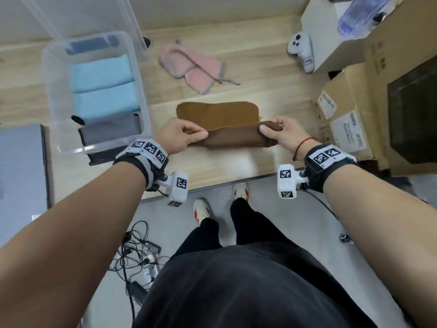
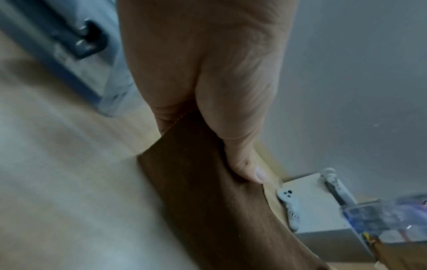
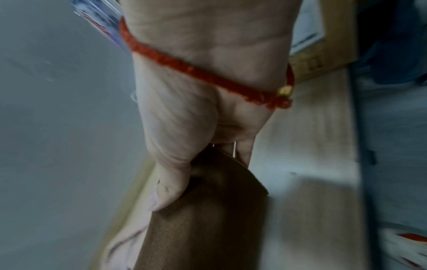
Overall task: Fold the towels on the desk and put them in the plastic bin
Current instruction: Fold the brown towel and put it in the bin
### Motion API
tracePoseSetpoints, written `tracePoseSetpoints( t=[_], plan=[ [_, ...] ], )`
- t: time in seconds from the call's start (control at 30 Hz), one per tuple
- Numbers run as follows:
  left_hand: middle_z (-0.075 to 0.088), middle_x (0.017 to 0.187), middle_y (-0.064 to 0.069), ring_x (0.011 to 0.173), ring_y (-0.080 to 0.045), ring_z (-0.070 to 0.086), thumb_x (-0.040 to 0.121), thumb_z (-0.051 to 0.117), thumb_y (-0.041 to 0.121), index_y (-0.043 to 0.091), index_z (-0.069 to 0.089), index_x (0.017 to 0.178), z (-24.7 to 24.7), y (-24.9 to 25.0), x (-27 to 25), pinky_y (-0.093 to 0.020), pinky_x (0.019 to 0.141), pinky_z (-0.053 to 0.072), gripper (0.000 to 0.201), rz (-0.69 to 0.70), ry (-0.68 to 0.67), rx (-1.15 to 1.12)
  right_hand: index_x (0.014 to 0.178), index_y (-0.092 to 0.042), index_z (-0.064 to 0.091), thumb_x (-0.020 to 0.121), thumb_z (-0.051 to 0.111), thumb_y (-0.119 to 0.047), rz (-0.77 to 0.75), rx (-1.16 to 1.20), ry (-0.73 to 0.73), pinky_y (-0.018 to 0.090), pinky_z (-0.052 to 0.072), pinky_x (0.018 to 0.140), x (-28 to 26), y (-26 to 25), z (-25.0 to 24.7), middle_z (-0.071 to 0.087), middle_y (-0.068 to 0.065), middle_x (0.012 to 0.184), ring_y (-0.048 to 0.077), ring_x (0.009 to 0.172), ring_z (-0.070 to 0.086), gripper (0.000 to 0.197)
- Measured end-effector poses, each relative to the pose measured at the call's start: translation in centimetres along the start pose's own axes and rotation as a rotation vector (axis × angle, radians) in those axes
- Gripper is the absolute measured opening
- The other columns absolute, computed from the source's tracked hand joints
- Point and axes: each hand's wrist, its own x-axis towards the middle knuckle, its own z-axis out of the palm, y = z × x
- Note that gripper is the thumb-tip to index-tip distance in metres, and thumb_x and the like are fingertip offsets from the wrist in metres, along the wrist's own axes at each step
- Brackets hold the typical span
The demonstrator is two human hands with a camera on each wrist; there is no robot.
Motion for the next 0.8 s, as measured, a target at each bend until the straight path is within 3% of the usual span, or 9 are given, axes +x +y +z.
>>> tracePoseSetpoints(
  t=[0.1, 0.23, 0.3, 0.4, 0.47, 0.57, 0.7, 0.8],
  plan=[
    [0.066, 0.081, 0.019, 0.066, 0.021, 0.055, 0.086, 0.072, 0.029, 0.024, 0.074, 0.097, 2.4, -1.9, -1.1, 0.003, 0.063, 0.036, 0.012, -0.066, -0.076, 0.082, 0.071, -0.024, 0.056, 0.076, 0.078, -0.042, 0.057, -0.05, -0.04, 0.029, 0.043, 0.064, -0.9, 3.6, 1.1, 0.057, -0.002, 0.071, 0.015, 0.068, 0.053, 0.029],
    [0.063, 0.079, 0.02, 0.06, 0.023, 0.053, 0.088, 0.069, 0.026, 0.02, 0.073, 0.1, 3.6, -3.4, -1.3, 0.004, 0.056, 0.035, 0.014, -0.082, -0.074, 0.062, 0.076, -0.022, 0.055, 0.086, 0.074, -0.028, 0.07, -0.02, -0.067, 0.021, 0.044, 0.058, -1.2, 5.2, 1.8, 0.059, -0.003, 0.071, 0.007, 0.06, 0.055, 0.022],
    [0.066, 0.078, 0.018, 0.062, 0.017, 0.057, 0.087, 0.071, 0.025, 0.017, 0.075, 0.099, 3.5, -4.0, -0.5, 0.0, 0.06, 0.039, 0.016, -0.094, -0.034, 0.003, 0.078, -0.024, 0.057, 0.089, 0.07, -0.021, 0.073, 0.027, -0.069, 0.021, 0.047, 0.056, -0.7, 5.2, 1.9, 0.062, -0.002, 0.072, 0.006, 0.059, 0.058, 0.018],
    [0.071, 0.08, 0.017, 0.077, 0.004, 0.065, 0.083, 0.075, 0.027, 0.031, 0.075, 0.083, 2.9, -4.4, 1.2, -0.023, 0.084, 0.053, 0.003, -0.085, 0.05, -0.079, 0.083, -0.024, 0.059, 0.093, 0.065, -0.015, 0.039, 0.074, -0.03, 0.019, 0.049, 0.058, 0.3, 4.3, 1.8, 0.064, -0.003, 0.073, 0.002, 0.058, 0.061, 0.015],
    [0.073, 0.086, 0.01, 0.086, -0.004, 0.066, 0.083, 0.076, 0.027, 0.029, 0.075, 0.083, 2.5, -4.1, 2.2, -0.03, 0.092, 0.053, 0.002, -0.066, 0.088, -0.084, 0.084, -0.023, 0.06, 0.094, 0.062, -0.014, 0.009, 0.089, -0.012, 0.021, 0.052, 0.059, 1.1, 3.5, 1.7, 0.065, -0.001, 0.074, 0.004, 0.059, 0.061, 0.014],
    [0.072, 0.087, 0.003, 0.085, -0.006, 0.065, 0.083, 0.075, 0.024, 0.018, 0.076, 0.091, 2.0, -3.7, 3.7, -0.029, 0.092, 0.053, 0.009, -0.043, 0.147, -0.102, 0.085, -0.022, 0.061, 0.094, 0.062, -0.013, -0.015, 0.09, 0.023, 0.024, 0.051, 0.063, 2.8, 2.4, 1.6, 0.066, 0.002, 0.075, 0.009, 0.062, 0.061, 0.013],
    [0.072, 0.084, 0.011, 0.079, 0.001, 0.064, 0.082, 0.077, 0.03, 0.028, 0.076, 0.084, 1.6, -3.5, 6.2, -0.021, 0.085, 0.052, 0.004, -0.072, 0.198, -0.059, 0.083, -0.018, 0.06, 0.094, 0.062, -0.008, -0.017, 0.093, 0.07, 0.02, 0.05, 0.056, 5.3, 1.5, 1.7, 0.066, 0.0, 0.071, 0.004, 0.056, 0.061, 0.014],
    [0.073, 0.086, 0.01, 0.081, 0.002, 0.064, 0.081, 0.076, 0.033, 0.027, 0.076, 0.087, 1.4, -3.7, 7.9, -0.017, 0.083, 0.05, 0.008, -0.095, 0.241, -0.008, 0.081, -0.019, 0.059, 0.094, 0.062, -0.008, 0.018, 0.066, 0.067, 0.022, 0.051, 0.063, 7.0, 1.4, 2.0, 0.065, 0.003, 0.075, 0.008, 0.061, 0.061, 0.017]
  ],
)
